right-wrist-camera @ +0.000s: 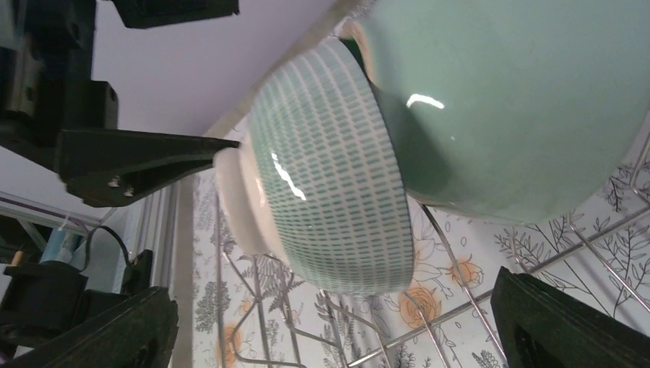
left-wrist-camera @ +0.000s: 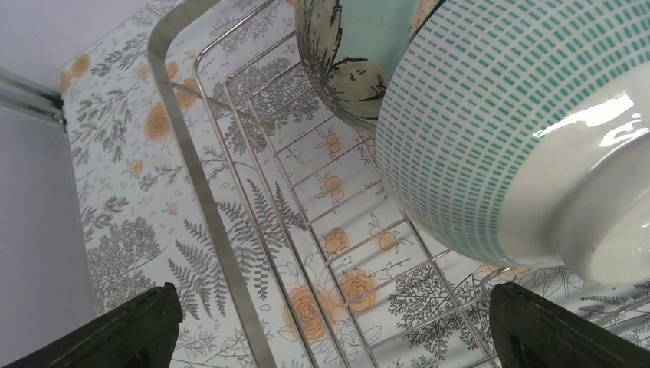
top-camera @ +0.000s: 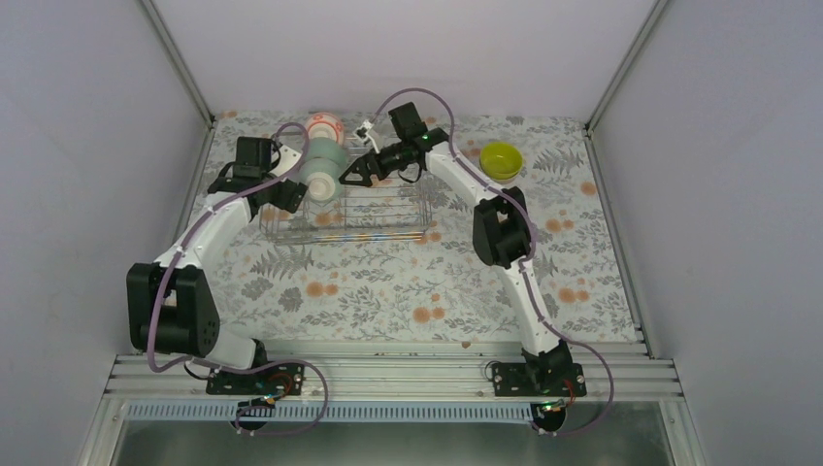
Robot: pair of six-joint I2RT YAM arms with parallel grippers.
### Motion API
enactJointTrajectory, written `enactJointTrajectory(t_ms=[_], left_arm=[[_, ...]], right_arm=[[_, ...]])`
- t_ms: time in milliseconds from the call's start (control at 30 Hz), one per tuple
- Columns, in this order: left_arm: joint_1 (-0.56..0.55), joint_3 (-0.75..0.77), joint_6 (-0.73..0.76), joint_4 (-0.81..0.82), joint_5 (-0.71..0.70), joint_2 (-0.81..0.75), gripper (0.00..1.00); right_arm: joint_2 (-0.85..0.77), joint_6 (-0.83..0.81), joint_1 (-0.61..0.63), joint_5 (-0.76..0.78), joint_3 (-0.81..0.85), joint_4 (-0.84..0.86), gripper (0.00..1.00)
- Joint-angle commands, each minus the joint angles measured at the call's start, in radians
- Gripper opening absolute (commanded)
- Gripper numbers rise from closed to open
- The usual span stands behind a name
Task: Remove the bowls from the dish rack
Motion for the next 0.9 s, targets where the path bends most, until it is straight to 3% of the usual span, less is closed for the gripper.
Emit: enactJointTrajectory(t_ms=[0,867], left_arm=[[0.01,-0.006,0.008,0.054,0.041,0.021,1.0],[0.014,-0.057,-0.016,0.087,0.152,0.047,1.0]], right_arm=[[0.019,0.025,0.031,0.05,-0.022,0.057,1.0],[0.057,0.063,0.097,0.209,-0.003,0.139,1.0]])
